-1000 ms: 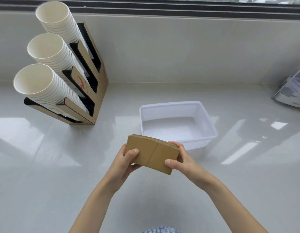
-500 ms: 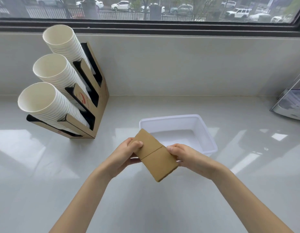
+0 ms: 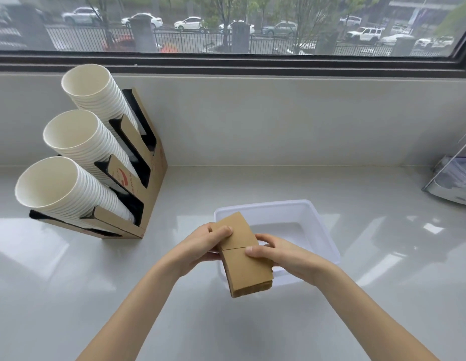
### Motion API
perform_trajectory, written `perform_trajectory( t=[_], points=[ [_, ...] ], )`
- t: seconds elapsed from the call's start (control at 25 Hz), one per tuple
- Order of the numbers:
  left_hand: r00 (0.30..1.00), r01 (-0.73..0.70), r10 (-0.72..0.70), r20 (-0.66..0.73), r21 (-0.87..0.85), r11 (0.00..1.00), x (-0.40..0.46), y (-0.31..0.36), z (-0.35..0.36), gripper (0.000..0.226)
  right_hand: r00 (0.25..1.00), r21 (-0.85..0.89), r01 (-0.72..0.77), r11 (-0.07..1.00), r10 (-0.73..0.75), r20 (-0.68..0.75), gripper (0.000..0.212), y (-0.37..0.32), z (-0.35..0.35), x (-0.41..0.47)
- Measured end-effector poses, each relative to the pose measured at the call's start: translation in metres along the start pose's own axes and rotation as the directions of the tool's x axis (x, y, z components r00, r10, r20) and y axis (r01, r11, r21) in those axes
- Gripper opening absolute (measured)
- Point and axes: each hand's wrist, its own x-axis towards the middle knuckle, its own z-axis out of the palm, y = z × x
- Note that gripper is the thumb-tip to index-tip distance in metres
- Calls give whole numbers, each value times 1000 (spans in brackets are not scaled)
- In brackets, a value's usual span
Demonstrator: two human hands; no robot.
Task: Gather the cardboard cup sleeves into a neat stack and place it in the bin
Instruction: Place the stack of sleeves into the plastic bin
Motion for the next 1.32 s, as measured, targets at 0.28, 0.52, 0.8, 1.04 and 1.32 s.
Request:
perform_trajectory(
  t=[0.28, 0.52, 0.8, 1.04, 1.32],
  points=[
    [1000, -10, 10, -4, 27, 1000, 26, 17, 4, 11, 997, 289, 26, 957, -44, 59, 42, 2, -14, 22],
    [991, -27, 55, -120, 222, 975, 49, 13, 6, 29, 1000, 336, -12, 942, 7, 15, 48, 15, -22, 45],
    [902, -86, 290, -319, 525, 847, 55, -5, -3, 39, 975, 137, -190, 972, 203, -89, 66, 37, -12, 72],
    [946, 105, -19, -324, 249, 963, 44, -35, -13, 45, 968, 55, -227, 972, 232, -100, 57, 41, -11, 80],
    [967, 103, -92, -236, 34, 994, 32, -47, -10, 34, 931, -168, -340, 925, 306, -196, 67, 33, 5, 89]
  ],
)
